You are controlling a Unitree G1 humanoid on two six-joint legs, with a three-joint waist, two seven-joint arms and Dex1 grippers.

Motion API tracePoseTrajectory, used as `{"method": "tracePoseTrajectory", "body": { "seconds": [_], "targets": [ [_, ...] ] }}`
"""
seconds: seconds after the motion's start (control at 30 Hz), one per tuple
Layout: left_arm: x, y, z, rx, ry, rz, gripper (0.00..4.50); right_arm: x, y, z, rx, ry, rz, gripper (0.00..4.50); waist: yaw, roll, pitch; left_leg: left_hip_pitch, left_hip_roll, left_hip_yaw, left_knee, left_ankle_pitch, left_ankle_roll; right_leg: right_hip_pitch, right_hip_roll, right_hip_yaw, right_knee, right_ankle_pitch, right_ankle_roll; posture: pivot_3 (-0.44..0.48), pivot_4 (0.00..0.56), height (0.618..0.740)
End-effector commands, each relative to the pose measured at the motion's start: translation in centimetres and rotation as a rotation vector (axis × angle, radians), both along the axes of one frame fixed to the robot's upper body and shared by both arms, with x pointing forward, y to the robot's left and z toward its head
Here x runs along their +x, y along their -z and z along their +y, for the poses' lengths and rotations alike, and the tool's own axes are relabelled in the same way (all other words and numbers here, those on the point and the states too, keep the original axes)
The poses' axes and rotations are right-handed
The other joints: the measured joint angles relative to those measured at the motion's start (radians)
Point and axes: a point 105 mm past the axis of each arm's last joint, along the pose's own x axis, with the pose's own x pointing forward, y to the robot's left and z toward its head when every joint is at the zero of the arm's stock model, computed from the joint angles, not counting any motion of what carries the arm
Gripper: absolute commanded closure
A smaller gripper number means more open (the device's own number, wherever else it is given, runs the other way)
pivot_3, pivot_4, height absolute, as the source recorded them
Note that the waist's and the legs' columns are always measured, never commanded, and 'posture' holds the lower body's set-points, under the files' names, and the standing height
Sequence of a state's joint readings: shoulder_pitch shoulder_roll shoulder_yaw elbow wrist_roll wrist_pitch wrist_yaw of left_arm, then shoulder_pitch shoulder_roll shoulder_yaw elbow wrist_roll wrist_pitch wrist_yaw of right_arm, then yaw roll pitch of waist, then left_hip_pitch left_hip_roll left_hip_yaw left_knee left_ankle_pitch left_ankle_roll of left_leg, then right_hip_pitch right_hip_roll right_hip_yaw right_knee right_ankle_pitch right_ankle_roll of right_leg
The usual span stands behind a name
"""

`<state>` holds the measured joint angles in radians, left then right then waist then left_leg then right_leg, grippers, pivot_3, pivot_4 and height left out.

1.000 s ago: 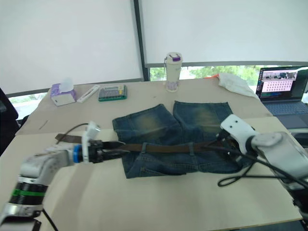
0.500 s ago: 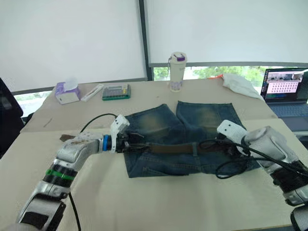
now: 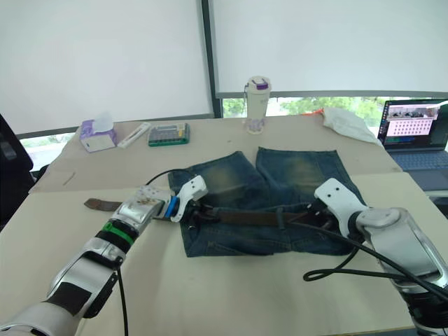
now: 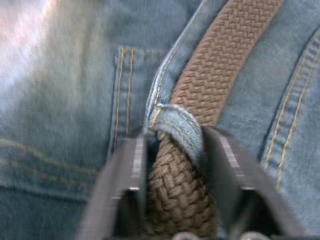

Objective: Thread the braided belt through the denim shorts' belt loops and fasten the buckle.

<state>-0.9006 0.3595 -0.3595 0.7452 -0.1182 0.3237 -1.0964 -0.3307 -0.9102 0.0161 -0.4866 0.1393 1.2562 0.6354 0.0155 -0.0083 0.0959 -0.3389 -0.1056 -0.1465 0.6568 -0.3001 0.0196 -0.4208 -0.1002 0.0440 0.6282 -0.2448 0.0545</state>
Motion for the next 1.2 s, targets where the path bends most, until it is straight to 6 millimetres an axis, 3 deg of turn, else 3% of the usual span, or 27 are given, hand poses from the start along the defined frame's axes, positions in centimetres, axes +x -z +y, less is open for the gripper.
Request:
{"method": "tracePoseTrajectory", "body": {
  "seconds": [0.03, 0.07, 0.2, 0.37, 0.47, 0.57, 0.67, 0.73, 0.8, 0.87, 0.93, 1.0, 1.07, 1.2],
  "targets": [
    [3.0, -1.5, 1.9, 0.077, -0.113, -0.163, 4.19, 2.0, -2.0, 1.2, 0.051, -0.016, -0.158, 4.35, -0.002, -0.001, 0.000, 0.000, 0.000, 0.000, 0.001, 0.000, 0.000, 0.000, 0.001, 0.000, 0.000, 0.000, 0.000, 0.000, 0.150, 0.740],
    [3.7, -2.0, 2.3, 0.083, -0.146, -0.200, 4.47, 2.6, -2.2, 1.5, 0.053, -0.023, -0.189, 4.35, -0.004, -0.001, 0.001, 0.000, 0.000, 0.000, 0.001, 0.000, 0.000, -0.001, 0.000, 0.000, 0.000, 0.000, 0.000, 0.000, 0.150, 0.740],
    [6.1, -5.9, 3.9, 0.049, -0.251, -0.403, 4.50, 5.8, -4.0, 3.0, 0.083, -0.081, -0.355, 4.35, -0.013, -0.001, 0.001, 0.000, 0.000, 0.002, 0.000, 0.000, -0.001, -0.003, 0.001, 0.001, 0.002, 0.000, 0.000, 0.000, 0.150, 0.740],
    [5.6, -9.8, 4.4, -0.160, -0.210, -0.529, 4.50, 6.1, -5.8, 4.4, 0.157, -0.178, -0.471, 4.35, -0.013, 0.000, 0.000, -0.005, 0.000, 0.000, 0.003, 0.000, -0.001, -0.005, 0.000, -0.001, 0.004, 0.000, 0.000, 0.000, 0.150, 0.740],
    [3.7, -10.0, 6.0, -0.224, -0.157, -0.562, 4.50, 3.4, -5.1, 4.8, 0.199, -0.247, -0.455, 4.35, -0.010, 0.001, 0.000, -0.006, -0.001, -0.004, 0.003, 0.000, -0.001, -0.005, -0.002, -0.004, 0.004, 0.000, 0.001, 0.000, 0.150, 0.740],
    [0.1, -8.8, 7.1, -0.261, -0.071, -0.483, 4.50, -0.4, -3.1, 5.7, 0.258, -0.338, -0.362, 4.35, -0.019, 0.003, -0.002, -0.006, -0.001, -0.006, 0.002, 0.000, -0.001, -0.004, -0.001, -0.004, 0.004, 0.000, 0.001, 0.000, 0.150, 0.740],
    [-3.4, -7.4, 8.1, -0.288, -0.032, -0.308, 4.50, -4.1, -1.2, 7.7, 0.320, -0.441, -0.273, 4.35, -0.030, 0.004, -0.002, -0.006, 0.000, -0.007, 0.002, 0.000, 0.000, -0.004, 0.001, -0.003, 0.004, 0.000, 0.001, 0.000, 0.150, 0.740],
    [-4.7, -7.1, 8.9, -0.301, -0.023, -0.204, 4.50, -6.1, 0.0, 8.6, 0.341, -0.488, -0.203, 4.35, -0.028, 0.004, -0.002, -0.005, 0.000, -0.008, 0.002, 0.000, 0.000, -0.003, 0.002, -0.003, 0.005, 0.000, 0.001, 0.000, 0.150, 0.740],
    [-4.6, -7.6, 9.8, -0.327, -0.045, -0.135, 3.47, -7.4, 1.4, 8.8, 0.333, -0.519, -0.126, 4.35, -0.021, 0.004, -0.002, -0.003, 0.000, -0.008, 0.002, -0.001, 0.001, -0.001, 0.002, -0.004, 0.003, 0.000, 0.001, 0.000, 0.150, 0.740],
    [-4.3, -8.2, 10.4, -0.337, -0.055, -0.097, 2.93, -8.3, 2.5, 8.6, 0.311, -0.541, -0.070, 4.35, -0.011, 0.004, -0.001, 0.001, -0.001, -0.007, 0.003, -0.001, 0.002, 0.001, 0.002, -0.004, 0.001, 0.000, 0.001, 0.000, 0.150, 0.740],
    [-4.2, -9.5, 11.1, -0.378, -0.057, 0.013, 2.22, -10.0, 3.7, 8.6, 0.316, -0.577, 0.013, 3.32, -0.002, 0.003, -0.001, 0.002, -0.002, -0.006, 0.003, -0.002, 0.002, 0.002, 0.003, -0.005, 0.000, 0.000, 0.001, 0.000, 0.150, 0.740],
    [-4.2, -10.7, 11.5, -0.397, -0.036, 0.071, 1.55, -10.9, 4.3, 8.2, 0.284, -0.578, 0.038, 2.68, -0.004, 0.003, -0.001, 0.002, -0.003, -0.006, 0.003, -0.002, 0.002, 0.002, 0.004, -0.006, 0.001, 0.000, 0.001, 0.000, 0.150, 0.740],
    [-4.1, -11.5, 11.4, -0.407, -0.009, 0.092, 1.53, -11.7, 4.4, 7.8, 0.266, -0.575, 0.050, 2.01, -0.006, 0.003, -0.001, 0.002, -0.002, -0.006, 0.003, -0.003, 0.001, 0.002, 0.005, -0.006, 0.003, 0.000, 0.001, 0.000, 0.150, 0.740],
    [-1.9, -12.4, 9.6, -0.425, -0.033, 0.028, 1.53, -13.2, 3.1, 8.2, 0.361, -0.561, 0.048, 2.01, -0.002, 0.002, -0.001, 0.002, -0.002, -0.006, 0.003, -0.003, 0.000, 0.003, 0.005, -0.005, 0.001, 0.000, 0.001, 0.000, 0.150, 0.740]
  ]
}}
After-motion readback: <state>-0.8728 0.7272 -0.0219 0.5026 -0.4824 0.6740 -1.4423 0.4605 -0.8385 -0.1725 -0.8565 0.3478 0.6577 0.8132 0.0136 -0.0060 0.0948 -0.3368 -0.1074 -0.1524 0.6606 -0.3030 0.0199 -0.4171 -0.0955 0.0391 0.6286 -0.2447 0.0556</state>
